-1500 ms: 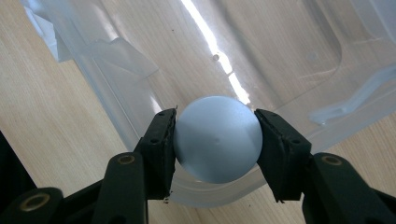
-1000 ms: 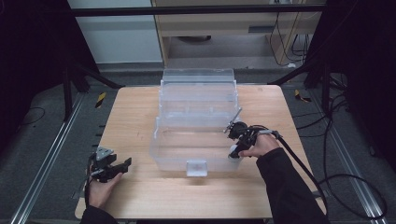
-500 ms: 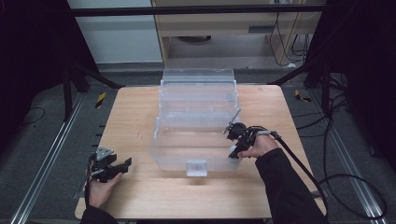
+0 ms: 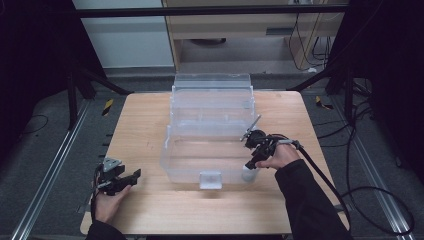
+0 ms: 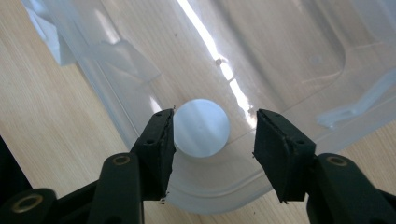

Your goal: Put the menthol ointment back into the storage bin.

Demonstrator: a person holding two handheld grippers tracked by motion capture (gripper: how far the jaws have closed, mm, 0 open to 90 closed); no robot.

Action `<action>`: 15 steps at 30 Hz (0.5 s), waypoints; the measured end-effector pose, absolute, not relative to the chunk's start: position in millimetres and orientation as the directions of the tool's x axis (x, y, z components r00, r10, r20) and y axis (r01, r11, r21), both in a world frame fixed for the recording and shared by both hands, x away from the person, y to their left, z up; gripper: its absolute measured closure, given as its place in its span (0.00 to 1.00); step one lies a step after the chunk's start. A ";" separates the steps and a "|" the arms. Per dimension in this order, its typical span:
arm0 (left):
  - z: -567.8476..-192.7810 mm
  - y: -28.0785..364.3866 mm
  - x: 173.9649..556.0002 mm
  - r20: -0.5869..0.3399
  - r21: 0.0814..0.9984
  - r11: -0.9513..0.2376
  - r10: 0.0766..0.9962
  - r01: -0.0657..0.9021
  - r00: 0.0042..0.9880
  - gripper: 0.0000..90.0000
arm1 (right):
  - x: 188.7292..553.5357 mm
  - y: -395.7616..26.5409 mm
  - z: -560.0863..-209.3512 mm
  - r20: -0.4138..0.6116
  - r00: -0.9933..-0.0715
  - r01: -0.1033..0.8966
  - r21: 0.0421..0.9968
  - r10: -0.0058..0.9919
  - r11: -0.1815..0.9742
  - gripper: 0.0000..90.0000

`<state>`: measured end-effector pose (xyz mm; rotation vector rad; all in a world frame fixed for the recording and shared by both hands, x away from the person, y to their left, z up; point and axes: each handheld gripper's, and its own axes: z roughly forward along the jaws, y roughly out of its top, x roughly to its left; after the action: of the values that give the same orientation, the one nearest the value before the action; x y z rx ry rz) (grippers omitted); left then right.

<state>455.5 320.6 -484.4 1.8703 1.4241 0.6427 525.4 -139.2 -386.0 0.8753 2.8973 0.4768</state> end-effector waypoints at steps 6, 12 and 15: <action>-484.0 320.7 455.1 -0.024 0.771 -0.157 0.962 0.618 0.274 0.37 | 518.7 -147.0 -373.4 -0.006 -0.815 0.522 0.428 0.580 0.738 0.42; -483.8 320.6 454.9 -0.023 0.772 -0.156 0.962 0.617 0.273 0.36 | 503.2 -167.5 -361.2 -0.032 -0.767 0.508 0.580 0.640 0.637 0.31; -483.9 320.3 454.9 -0.023 0.771 -0.156 0.962 0.617 0.273 0.36 | 497.9 -175.5 -359.9 -0.019 -0.743 0.513 0.626 0.669 0.588 0.28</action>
<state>454.9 320.3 -483.9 1.8640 1.4251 0.6455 497.9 -175.5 -359.9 0.9750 2.5660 0.8918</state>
